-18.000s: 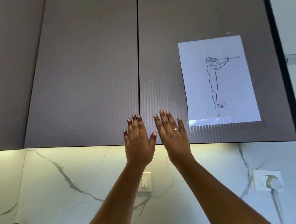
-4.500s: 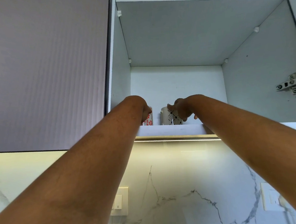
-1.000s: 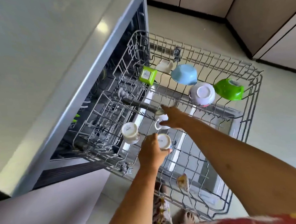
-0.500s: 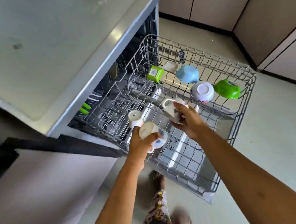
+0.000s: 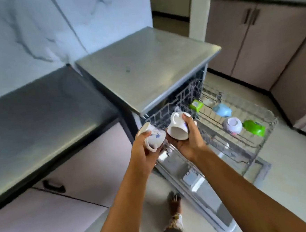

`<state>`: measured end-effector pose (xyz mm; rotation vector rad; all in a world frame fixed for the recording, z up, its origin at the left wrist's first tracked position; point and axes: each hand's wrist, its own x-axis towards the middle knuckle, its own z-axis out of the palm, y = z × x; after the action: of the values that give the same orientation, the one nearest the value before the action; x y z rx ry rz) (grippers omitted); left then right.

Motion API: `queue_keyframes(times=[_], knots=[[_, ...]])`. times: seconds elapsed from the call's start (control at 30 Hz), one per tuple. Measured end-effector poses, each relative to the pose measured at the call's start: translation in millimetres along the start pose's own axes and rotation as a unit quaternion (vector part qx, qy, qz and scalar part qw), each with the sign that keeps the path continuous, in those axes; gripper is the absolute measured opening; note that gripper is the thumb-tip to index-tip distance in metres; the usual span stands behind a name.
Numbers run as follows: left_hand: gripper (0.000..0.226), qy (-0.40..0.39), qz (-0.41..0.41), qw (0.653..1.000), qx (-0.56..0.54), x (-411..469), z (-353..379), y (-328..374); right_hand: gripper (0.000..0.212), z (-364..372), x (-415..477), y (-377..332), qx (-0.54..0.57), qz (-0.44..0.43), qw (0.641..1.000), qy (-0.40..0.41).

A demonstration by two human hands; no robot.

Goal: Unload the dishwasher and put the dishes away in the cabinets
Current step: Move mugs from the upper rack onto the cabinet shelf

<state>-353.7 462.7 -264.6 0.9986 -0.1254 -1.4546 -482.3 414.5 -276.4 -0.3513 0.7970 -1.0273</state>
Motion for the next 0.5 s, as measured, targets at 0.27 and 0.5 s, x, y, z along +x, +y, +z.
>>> queue_keyframes(times=[0.27, 0.5], knots=[[0.036, -0.033, 0.149, 0.988, 0.03, -63.5, -35.3, 150.2, 0.027, 169.5, -31.7, 22.6, -0.039, -0.029, 0.993, -0.111], [0.021, 0.011, 0.293, 0.947, 0.134, -119.1, -49.0, 287.4, 0.027, 319.5, -46.6, 47.8, -0.072, -0.057, 0.966, -0.241]])
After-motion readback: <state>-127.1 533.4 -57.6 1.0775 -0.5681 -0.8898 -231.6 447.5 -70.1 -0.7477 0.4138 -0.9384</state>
